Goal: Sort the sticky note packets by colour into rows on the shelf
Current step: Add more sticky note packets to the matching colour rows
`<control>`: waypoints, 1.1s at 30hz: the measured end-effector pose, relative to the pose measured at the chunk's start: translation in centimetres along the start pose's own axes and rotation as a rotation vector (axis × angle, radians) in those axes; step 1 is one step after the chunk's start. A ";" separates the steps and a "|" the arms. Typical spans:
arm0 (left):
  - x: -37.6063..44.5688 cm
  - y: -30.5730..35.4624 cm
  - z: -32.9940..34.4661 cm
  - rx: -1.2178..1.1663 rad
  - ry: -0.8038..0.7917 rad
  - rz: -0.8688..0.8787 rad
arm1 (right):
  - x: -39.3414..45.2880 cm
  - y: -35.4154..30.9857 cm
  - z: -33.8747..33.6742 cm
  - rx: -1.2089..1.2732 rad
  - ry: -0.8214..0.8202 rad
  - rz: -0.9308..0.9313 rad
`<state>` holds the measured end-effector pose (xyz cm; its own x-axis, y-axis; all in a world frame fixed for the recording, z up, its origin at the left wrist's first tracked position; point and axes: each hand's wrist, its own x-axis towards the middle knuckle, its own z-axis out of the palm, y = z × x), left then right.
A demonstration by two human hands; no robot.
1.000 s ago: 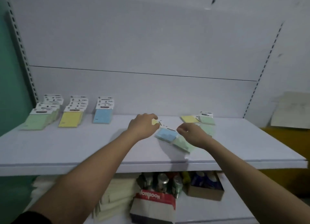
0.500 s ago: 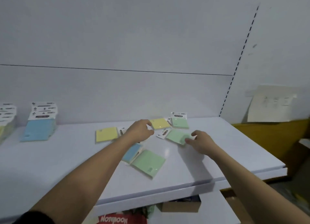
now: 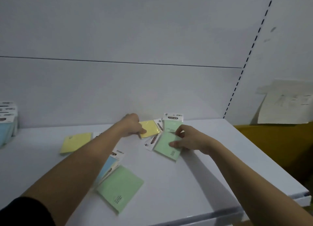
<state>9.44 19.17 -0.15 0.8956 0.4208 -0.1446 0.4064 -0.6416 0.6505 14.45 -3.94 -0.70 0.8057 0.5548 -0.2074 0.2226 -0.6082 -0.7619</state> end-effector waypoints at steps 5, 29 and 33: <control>-3.4 1.0 1.2 -0.502 0.137 -0.129 | -1.3 2.2 -1.2 0.432 -0.113 -0.098; -35.8 -11.0 -3.7 -1.330 0.801 -0.158 | -12.9 -8.2 12.4 0.795 -0.531 -0.280; -39.5 -15.5 -5.9 -1.337 0.796 -0.160 | -14.8 -12.2 17.0 0.761 -0.524 -0.254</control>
<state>-33.32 16.26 -0.12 0.3622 0.9218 -0.1383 -0.3522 0.2728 0.8953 -9.56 4.90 1.20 0.3935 0.9151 -0.0882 -0.2081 -0.0048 -0.9781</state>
